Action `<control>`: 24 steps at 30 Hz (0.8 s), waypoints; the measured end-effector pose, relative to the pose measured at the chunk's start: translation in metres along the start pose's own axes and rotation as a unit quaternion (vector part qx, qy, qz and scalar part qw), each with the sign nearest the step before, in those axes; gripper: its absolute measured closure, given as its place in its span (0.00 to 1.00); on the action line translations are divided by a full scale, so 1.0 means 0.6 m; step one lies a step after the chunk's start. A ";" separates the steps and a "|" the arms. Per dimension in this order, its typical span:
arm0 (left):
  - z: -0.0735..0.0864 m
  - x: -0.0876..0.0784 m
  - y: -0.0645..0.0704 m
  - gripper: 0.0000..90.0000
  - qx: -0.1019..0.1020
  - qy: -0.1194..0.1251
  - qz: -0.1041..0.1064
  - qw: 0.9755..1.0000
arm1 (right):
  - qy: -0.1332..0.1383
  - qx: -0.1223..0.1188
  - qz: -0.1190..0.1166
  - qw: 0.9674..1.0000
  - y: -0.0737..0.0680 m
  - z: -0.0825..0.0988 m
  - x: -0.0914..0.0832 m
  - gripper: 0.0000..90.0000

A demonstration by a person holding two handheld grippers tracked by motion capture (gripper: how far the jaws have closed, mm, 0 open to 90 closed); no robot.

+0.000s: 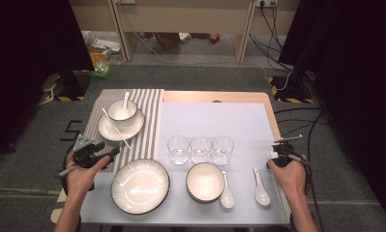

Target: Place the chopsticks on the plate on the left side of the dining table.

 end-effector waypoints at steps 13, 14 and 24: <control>0.002 0.002 0.002 0.35 0.002 -0.002 0.001 1.000 | -0.035 -0.001 0.034 0.999 -0.011 -0.005 0.004 0.94; 0.002 0.002 0.003 0.35 0.002 -0.002 0.002 1.000 | -0.037 -0.001 0.032 0.999 -0.010 -0.006 0.005 0.94; 0.003 0.003 0.004 0.35 0.002 -0.002 0.002 1.000 | -0.013 0.012 0.012 1.000 -0.014 -0.054 0.005 0.94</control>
Point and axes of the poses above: each handheld gripper's, and its own axes: x roughly forward along the jaws, z roughly out of its underside, y roughly to its right, the point moved 7 cm from there along x, roughly forward along the jaws, and after that the axes turned 1 degree about -y, right-handed, at the moved point
